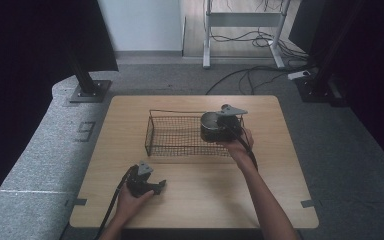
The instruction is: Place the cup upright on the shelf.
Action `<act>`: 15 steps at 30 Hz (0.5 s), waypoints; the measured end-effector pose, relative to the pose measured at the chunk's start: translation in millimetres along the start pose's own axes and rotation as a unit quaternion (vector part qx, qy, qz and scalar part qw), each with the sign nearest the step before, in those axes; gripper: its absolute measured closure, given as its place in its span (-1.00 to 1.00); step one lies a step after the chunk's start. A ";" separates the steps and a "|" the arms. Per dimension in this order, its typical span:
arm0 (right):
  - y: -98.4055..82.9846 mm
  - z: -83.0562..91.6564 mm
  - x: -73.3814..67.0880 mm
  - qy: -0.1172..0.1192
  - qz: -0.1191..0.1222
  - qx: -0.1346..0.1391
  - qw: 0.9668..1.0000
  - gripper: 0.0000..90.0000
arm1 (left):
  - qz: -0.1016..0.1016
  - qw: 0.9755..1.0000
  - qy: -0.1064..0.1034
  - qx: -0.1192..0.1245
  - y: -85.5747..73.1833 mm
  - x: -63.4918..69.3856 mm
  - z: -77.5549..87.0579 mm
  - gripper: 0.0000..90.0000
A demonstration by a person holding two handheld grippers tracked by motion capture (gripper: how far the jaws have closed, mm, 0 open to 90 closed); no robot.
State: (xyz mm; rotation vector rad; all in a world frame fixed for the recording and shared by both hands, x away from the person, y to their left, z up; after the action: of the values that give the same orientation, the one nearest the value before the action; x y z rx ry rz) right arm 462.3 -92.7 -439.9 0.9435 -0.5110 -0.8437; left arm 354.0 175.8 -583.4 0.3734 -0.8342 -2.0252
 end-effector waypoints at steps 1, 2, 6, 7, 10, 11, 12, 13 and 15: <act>1.3 -1.9 0.9 0.000 -0.001 -0.002 1.000 -0.59 | 0.000 1.000 0.000 0.000 0.0 0.0 0.0 -0.68; 2.2 -3.0 1.4 0.000 -0.001 -0.002 1.000 -0.59 | 0.000 1.000 -0.001 0.000 0.0 0.0 0.0 -0.68; 5.7 -7.5 3.7 -0.001 -0.001 -0.003 1.000 -0.59 | 0.000 1.000 0.000 0.000 0.0 -0.1 0.0 -0.68; 6.4 -8.4 4.2 -0.002 -0.001 -0.002 1.000 -0.59 | 0.000 1.000 -0.001 0.000 0.0 -0.1 -0.1 -0.68; 8.4 -12.1 6.5 -0.004 -0.001 -0.006 1.000 -0.59 | 0.000 1.000 0.000 0.001 0.1 -0.1 -0.2 -0.68; 9.2 -13.3 7.4 -0.004 -0.002 -0.007 1.000 -0.59 | 0.000 1.000 0.000 0.001 0.1 -0.1 -0.2 -0.67; 10.1 -14.5 8.2 -0.004 -0.003 -0.008 1.000 -0.59 | 0.000 1.000 0.000 0.001 0.1 -0.2 -0.2 -0.67; 11.0 -15.8 8.9 -0.004 -0.003 -0.007 1.000 -0.59 | 0.000 1.000 0.000 0.001 0.1 -0.2 -0.2 -0.68; 12.6 -17.9 10.0 -0.004 -0.004 -0.008 1.000 -0.59 | 0.000 1.000 0.000 0.001 0.1 -0.2 -0.2 -0.68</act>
State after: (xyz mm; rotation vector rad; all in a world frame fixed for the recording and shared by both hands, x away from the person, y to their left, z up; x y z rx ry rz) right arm 485.9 -88.0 -438.0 0.9288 -0.5076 -0.8581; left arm 354.2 175.8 -583.4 0.3743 -0.8361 -2.0250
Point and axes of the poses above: each handheld gripper's, and its own axes: z roughly backward along the jaws, y roughly out of its top, x roughly to its right, the point moved 5 cm from there along -z, roughly forward along the jaws, and after that the axes turned 4 degrees about z, right-handed, at the moved point
